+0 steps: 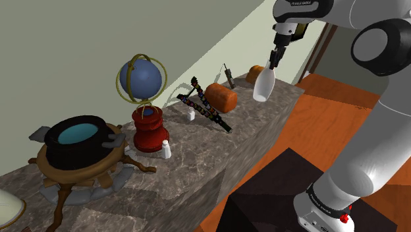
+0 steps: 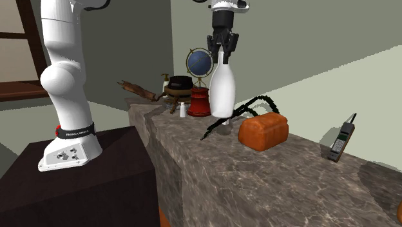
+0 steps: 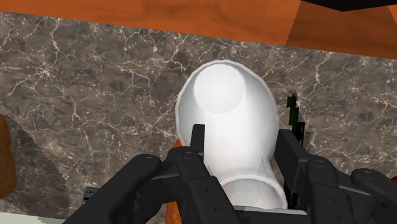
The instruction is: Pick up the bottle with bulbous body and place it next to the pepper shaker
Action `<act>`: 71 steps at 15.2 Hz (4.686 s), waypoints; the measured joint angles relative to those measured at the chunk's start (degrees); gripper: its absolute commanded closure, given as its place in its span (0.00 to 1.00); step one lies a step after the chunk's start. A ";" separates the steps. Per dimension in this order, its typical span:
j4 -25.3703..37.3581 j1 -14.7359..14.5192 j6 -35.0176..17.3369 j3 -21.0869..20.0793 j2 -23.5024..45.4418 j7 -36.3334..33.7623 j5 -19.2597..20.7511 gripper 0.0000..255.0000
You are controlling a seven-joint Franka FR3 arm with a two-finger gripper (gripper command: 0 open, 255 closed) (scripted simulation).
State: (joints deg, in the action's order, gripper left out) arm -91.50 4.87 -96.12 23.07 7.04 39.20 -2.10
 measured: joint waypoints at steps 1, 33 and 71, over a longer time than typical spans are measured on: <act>0.75 0.09 0.79 0.07 -0.04 0.14 0.01 1.00; 8.15 -8.63 15.35 -6.38 -7.65 -15.02 2.41 1.00; 4.63 -28.32 9.24 -28.85 -5.42 -57.35 1.08 1.00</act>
State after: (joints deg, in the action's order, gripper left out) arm -86.87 -23.46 -86.88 -5.77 1.62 -18.15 -1.02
